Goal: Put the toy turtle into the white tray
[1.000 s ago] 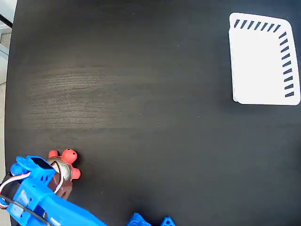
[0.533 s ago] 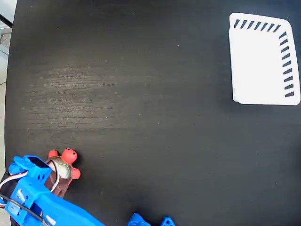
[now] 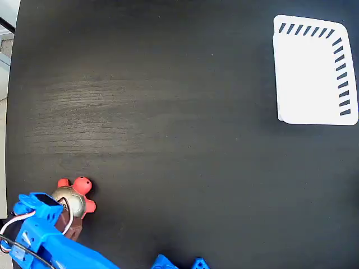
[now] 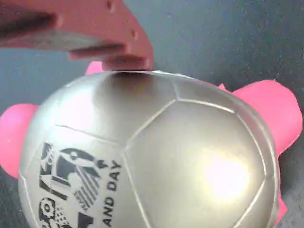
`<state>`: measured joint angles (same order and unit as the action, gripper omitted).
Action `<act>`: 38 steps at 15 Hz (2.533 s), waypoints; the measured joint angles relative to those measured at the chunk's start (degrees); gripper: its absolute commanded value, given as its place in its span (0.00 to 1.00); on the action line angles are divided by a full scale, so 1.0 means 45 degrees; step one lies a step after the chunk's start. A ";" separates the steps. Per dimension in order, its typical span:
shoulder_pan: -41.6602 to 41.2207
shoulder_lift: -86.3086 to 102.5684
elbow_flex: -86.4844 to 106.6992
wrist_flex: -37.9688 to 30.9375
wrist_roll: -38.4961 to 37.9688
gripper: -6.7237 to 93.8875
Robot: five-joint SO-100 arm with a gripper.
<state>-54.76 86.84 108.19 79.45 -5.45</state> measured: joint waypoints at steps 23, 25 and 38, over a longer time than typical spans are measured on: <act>0.2969 0.1484 -0.3223 0.3203 0.0000 0.07; 0.3828 0.2012 -0.4727 0.3848 -0.0234 0.07; 1.4277 -0.2305 -1.4531 0.4766 0.0605 0.07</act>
<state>9.49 76.46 42.80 100.90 -2.72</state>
